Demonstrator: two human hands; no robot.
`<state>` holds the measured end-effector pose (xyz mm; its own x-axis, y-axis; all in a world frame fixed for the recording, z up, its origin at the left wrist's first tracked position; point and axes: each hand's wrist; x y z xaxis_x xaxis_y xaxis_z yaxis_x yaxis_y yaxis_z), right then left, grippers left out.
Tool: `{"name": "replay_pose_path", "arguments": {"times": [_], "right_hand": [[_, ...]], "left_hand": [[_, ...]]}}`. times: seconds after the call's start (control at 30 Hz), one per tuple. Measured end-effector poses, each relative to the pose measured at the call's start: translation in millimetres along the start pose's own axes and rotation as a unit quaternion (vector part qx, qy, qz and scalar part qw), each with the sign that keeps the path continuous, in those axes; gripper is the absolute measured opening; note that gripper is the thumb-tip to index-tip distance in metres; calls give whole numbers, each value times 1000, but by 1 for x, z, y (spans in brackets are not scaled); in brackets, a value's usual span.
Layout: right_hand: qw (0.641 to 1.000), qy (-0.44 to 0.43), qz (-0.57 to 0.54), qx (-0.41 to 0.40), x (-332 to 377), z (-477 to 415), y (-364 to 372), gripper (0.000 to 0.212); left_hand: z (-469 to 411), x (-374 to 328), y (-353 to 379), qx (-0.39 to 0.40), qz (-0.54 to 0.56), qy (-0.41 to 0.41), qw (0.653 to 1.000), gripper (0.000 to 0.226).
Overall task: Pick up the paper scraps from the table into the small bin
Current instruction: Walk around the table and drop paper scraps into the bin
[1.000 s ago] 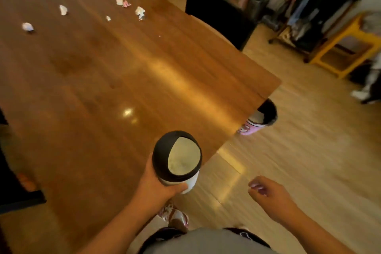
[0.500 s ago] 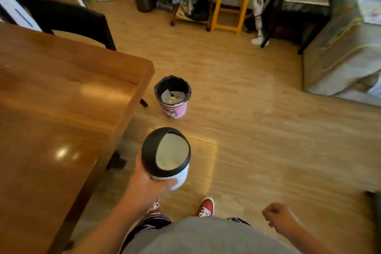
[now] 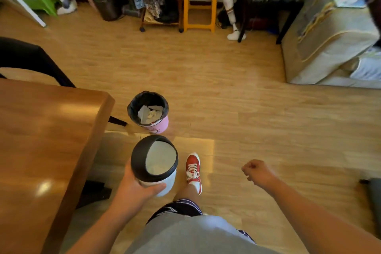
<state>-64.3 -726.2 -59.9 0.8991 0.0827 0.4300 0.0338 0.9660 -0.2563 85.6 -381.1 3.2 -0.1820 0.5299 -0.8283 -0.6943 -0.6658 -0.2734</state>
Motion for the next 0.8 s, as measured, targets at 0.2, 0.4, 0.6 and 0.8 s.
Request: {"name": "replay_pose_path", "arguments": {"times": [0.2,0.4,0.6,0.8], "right_hand": [[1000,-1,-20,-22,79,-50,-62,15],[998,46,-21,-44,97,-59,-116,17],[992,107,-37,-61,79,-87,-174,14],[986,156,-44,-28,77,-146,-248,17]], "left_hand": [[-103,-28,-22,12,-12,-12,1000,104],[-195,-91,-25,53,-22,6,998,103],[-283,-151,-4,93,-22,23,995,107],[-379,-222,23,85,-22,27,996,104]]}}
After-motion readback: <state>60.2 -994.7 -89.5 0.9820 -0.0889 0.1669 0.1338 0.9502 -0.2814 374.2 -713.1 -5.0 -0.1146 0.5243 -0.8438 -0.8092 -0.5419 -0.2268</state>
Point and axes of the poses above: each hand's wrist, its own z-axis away from the middle knuckle, its own y-axis out of the palm, x = y × z, and after that the axes turned 14 degrees about x, right-handed
